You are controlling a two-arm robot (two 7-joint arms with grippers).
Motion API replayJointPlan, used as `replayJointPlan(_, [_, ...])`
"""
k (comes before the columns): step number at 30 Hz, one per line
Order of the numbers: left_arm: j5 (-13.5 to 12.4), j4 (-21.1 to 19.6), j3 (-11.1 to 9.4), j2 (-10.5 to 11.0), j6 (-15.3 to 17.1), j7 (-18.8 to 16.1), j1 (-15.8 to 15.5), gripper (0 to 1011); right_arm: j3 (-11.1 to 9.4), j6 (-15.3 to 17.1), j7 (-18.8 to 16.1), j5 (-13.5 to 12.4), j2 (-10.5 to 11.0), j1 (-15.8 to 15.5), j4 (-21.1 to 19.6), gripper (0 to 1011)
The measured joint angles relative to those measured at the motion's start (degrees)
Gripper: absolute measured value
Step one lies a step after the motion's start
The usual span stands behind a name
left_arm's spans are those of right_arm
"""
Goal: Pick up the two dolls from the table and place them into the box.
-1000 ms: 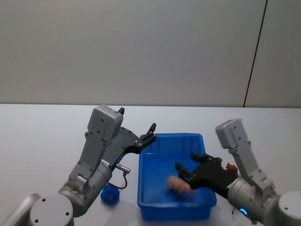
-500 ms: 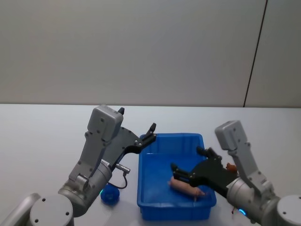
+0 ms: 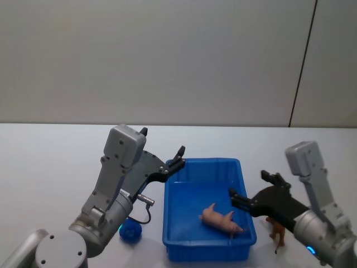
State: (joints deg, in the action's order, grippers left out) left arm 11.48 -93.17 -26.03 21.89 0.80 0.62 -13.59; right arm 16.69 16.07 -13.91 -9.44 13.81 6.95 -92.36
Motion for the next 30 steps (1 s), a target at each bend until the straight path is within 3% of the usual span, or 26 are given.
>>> replayJointPlan(12, [0.00,0.00,0.00,0.00,0.00,0.00,0.00,1001,-2.23,3.63,2.55,-2.76,1.52,0.15,2.28,1001])
replayJointPlan(30, [0.00,0.00,0.00,0.00,0.00,0.00,0.00,1001,-2.67,7.49,3.56,-4.02,0.35,3.16,7.99,1001])
